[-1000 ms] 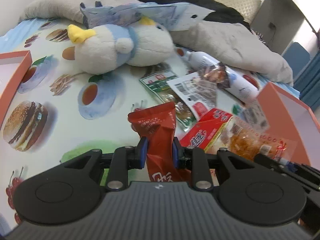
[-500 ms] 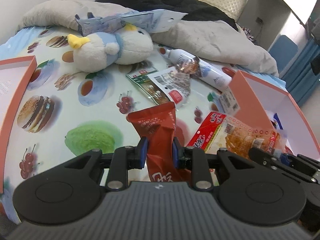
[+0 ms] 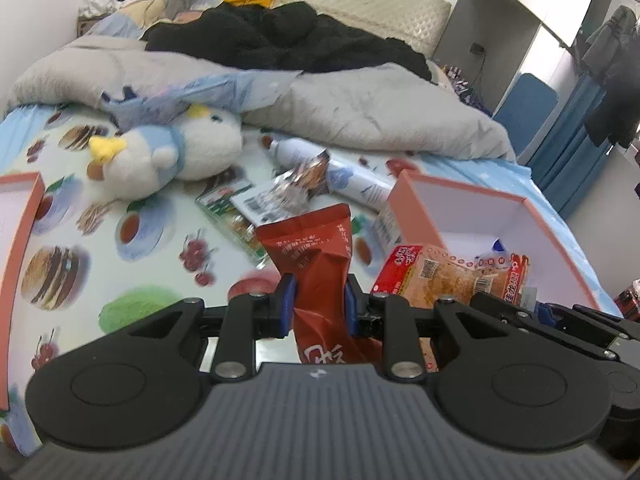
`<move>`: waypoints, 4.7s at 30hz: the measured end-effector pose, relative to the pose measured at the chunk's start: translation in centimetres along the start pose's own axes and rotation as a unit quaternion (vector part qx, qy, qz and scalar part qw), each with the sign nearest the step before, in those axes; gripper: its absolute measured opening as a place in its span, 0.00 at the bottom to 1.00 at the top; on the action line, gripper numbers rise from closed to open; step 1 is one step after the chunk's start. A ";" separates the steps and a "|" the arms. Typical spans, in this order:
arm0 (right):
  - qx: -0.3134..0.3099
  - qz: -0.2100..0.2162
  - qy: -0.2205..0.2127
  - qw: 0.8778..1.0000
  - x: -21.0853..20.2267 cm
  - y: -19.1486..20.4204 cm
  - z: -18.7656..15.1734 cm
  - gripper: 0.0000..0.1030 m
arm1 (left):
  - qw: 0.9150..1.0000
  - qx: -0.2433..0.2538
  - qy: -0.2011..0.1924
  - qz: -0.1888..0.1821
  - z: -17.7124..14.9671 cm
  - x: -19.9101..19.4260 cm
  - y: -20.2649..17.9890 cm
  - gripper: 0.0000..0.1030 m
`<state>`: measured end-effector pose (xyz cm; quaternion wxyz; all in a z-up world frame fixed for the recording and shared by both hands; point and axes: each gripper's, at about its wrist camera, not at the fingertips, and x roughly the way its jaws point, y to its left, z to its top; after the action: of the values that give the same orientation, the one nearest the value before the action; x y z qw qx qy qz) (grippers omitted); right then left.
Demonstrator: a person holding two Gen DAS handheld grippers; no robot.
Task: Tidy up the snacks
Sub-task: 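Carry the red bag with the left gripper while the right carries the spicy packet to the box, then open the left gripper over the pink box while the right releases the spicy packet, then withdraw both tools from the pink box back toward the snack pile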
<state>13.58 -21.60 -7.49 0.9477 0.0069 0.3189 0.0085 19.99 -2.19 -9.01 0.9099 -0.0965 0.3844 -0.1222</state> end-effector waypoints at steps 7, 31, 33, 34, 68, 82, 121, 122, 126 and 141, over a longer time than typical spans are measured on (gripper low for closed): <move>-0.010 0.012 -0.025 1.000 -1.4 -1.7 3.0 0.17 | 1.000 0.013 -0.007 -0.012 2.6 -0.7 -3.3 0.28; 0.031 -0.059 -0.086 0.994 -4.6 -13.2 7.7 0.17 | 0.993 0.079 -0.024 -0.080 8.6 2.1 -17.7 0.28; 0.035 -0.068 -0.076 0.994 -4.1 -14.6 7.4 0.17 | 0.993 0.079 -0.023 -0.079 8.5 3.1 -18.7 0.28; 0.037 -0.072 -0.071 0.994 -3.8 -15.2 7.2 0.17 | 0.993 0.081 -0.019 -0.080 8.6 3.7 -19.2 0.28; 0.175 -0.126 0.044 0.975 4.2 -26.2 0.3 0.44 | 0.983 0.114 0.121 -0.079 3.8 16.7 -23.0 0.53; 0.169 -0.116 -0.055 0.977 -4.1 -22.2 4.2 0.45 | 0.984 0.141 0.011 -0.106 8.1 4.7 -22.5 0.53; 0.061 0.062 -0.060 0.994 -8.7 -1.4 -0.5 0.45 | 0.992 0.090 -0.085 -0.003 -1.6 -12.7 -2.5 0.53; 0.059 0.066 -0.056 0.995 -8.6 -1.1 -0.9 0.45 | 0.993 0.087 -0.084 -0.001 -2.0 -12.7 -2.2 0.53; 0.050 0.073 -0.043 0.995 -8.4 0.1 -2.5 0.45 | 0.994 0.074 -0.076 0.008 -3.6 -12.4 -1.0 0.53; 0.047 0.090 -0.008 0.995 -3.4 2.3 -4.6 0.45 | 0.998 0.047 -0.043 0.020 -5.0 -6.6 3.3 0.53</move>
<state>8.07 -19.32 -9.06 0.9441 0.0803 0.3098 0.0792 12.38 2.50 -8.88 0.9314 -0.0513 0.3406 -0.1176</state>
